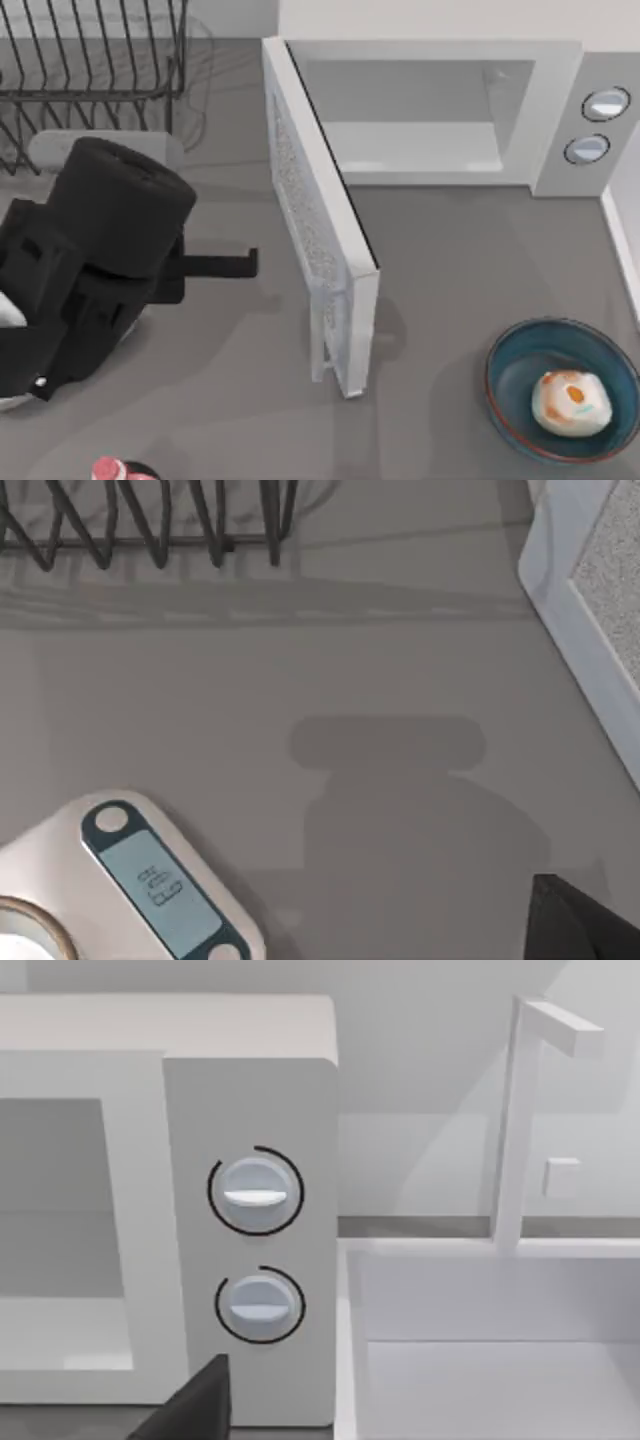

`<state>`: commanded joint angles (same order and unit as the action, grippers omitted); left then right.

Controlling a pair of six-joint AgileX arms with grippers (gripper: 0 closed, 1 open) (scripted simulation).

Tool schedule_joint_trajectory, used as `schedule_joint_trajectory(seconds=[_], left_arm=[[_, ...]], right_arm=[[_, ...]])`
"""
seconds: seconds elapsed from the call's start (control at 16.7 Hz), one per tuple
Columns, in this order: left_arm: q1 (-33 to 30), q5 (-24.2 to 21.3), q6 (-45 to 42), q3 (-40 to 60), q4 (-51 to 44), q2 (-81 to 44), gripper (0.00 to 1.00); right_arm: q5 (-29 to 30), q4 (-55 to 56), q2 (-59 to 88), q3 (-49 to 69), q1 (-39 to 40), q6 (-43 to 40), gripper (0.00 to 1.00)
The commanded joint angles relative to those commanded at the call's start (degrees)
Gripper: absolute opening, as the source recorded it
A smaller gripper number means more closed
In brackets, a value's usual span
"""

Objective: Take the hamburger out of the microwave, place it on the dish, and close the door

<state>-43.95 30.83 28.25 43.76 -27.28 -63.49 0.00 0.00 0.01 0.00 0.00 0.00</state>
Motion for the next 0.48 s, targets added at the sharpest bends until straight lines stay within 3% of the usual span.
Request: schedule_joint_trajectory(seconds=[0.18,0.48], left_arm=[[-0.09,-1.81,4.13,5.32,-5.69,-5.47,0.0],[0.13,-2.03,4.66,5.93,-6.31,-6.03,0.0]], right_arm=[[0.0,0.0,0.0,0.0,0.0,0.0,1.0],[0.0,0.0,0.0,0.0,0.0,0.0,1.0]])
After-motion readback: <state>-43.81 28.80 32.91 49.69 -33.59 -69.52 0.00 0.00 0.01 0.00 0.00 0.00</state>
